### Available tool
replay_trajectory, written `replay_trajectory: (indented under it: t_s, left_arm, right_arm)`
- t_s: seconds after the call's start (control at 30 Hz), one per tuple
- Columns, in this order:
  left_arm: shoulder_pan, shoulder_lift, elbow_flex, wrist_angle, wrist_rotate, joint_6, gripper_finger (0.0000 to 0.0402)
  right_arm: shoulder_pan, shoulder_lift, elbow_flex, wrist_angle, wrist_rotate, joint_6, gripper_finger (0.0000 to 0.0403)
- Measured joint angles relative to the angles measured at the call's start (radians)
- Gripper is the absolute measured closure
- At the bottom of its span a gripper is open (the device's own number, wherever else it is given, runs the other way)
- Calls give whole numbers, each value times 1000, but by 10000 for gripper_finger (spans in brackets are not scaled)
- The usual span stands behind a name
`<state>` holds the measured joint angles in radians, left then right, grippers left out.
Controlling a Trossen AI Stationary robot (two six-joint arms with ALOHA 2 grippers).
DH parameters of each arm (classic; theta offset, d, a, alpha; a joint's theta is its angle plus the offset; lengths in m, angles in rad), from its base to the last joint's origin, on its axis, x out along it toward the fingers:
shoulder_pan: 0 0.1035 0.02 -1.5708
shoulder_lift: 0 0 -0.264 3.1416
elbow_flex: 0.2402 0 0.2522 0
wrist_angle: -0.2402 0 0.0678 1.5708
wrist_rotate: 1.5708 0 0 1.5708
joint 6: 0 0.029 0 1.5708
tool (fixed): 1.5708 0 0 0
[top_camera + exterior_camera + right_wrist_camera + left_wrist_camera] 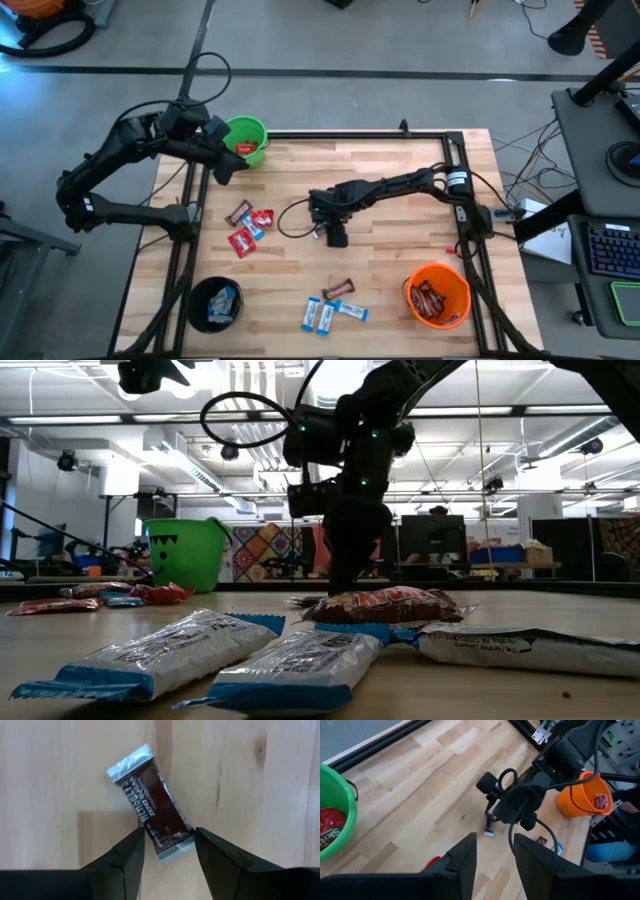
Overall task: Sort candy
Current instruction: Put the brown chocolate into the orange bucket
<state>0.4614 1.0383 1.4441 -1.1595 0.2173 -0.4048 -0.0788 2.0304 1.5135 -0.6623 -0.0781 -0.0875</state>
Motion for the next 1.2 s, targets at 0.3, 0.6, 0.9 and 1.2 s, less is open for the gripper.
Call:
replay_trajectory:
  t_s: [0.3, 0.6, 0.9, 1.2]
  left_arm:
    - [0, 4, 0, 0, -2, 0, 288]
    - [0, 4, 0, 0, -2, 0, 288]
    - [0, 4, 0, 0, -2, 0, 288]
    - [0, 3, 0, -22, -2, 23, 288]
  right_arm:
    - [-5, 54, 2, 27, -19, 2, 236]
    - [-5, 105, 1, 25, -45, 59, 291]
    - [-4, 79, 0, 18, -50, 109, 391]
    - [-5, -7, -9, -51, -17, 196, 394]
